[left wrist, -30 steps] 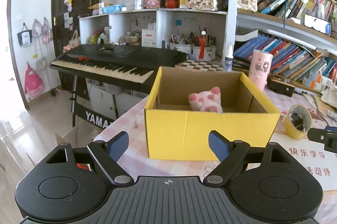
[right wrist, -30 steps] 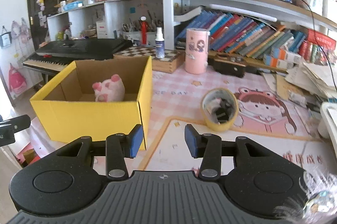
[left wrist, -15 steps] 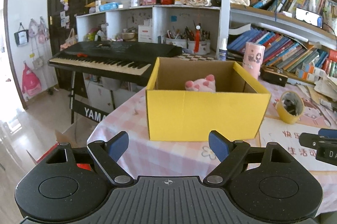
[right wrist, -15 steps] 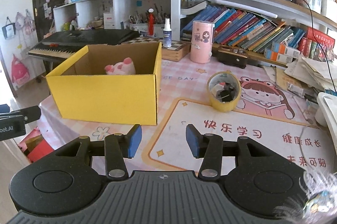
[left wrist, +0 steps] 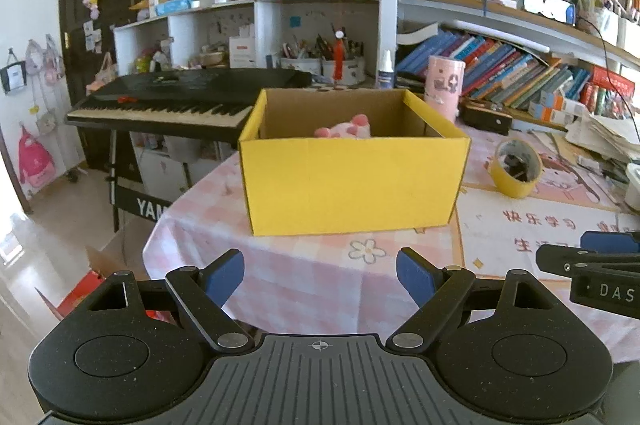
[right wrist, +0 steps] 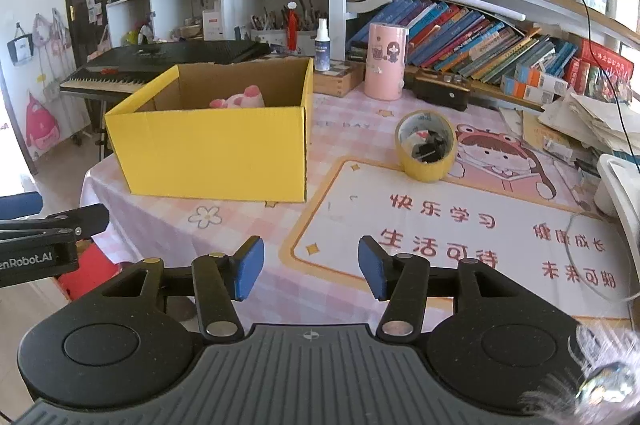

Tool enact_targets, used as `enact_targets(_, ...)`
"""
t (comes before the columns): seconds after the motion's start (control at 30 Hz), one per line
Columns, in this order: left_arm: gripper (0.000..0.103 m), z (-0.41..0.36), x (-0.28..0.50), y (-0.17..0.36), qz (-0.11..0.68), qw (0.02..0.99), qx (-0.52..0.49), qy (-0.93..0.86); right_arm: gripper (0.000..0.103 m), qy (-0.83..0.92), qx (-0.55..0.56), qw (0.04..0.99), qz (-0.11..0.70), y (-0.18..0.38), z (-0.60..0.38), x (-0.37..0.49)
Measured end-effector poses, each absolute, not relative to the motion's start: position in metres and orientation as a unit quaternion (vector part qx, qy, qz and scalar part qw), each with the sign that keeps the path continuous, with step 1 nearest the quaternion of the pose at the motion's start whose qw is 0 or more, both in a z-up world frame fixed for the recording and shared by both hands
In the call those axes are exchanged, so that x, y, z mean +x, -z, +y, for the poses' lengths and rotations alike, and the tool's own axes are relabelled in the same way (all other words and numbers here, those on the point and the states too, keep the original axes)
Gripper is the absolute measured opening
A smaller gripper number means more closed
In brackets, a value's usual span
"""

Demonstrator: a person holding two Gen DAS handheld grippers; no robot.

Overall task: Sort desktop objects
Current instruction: 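Withdraw both open grippers up and away from the yellow box, then move both open grippers toward the yellow tape roll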

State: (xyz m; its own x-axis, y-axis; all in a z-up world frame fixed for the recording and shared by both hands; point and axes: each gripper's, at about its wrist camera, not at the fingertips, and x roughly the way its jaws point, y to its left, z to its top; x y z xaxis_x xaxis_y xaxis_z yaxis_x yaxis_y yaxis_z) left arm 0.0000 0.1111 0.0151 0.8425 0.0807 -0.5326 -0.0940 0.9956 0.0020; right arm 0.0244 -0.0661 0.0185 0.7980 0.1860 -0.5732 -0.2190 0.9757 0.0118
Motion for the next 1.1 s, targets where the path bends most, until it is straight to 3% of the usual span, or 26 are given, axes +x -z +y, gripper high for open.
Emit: enact_targets(1.1, 0.086, 0.051, 0.021, -0.003, 0.302, 0.95, 0.02, 0.077, 0.06, -0.024, -0.005, 0.944, 0.329, -0.008, -0.113, 0.011)
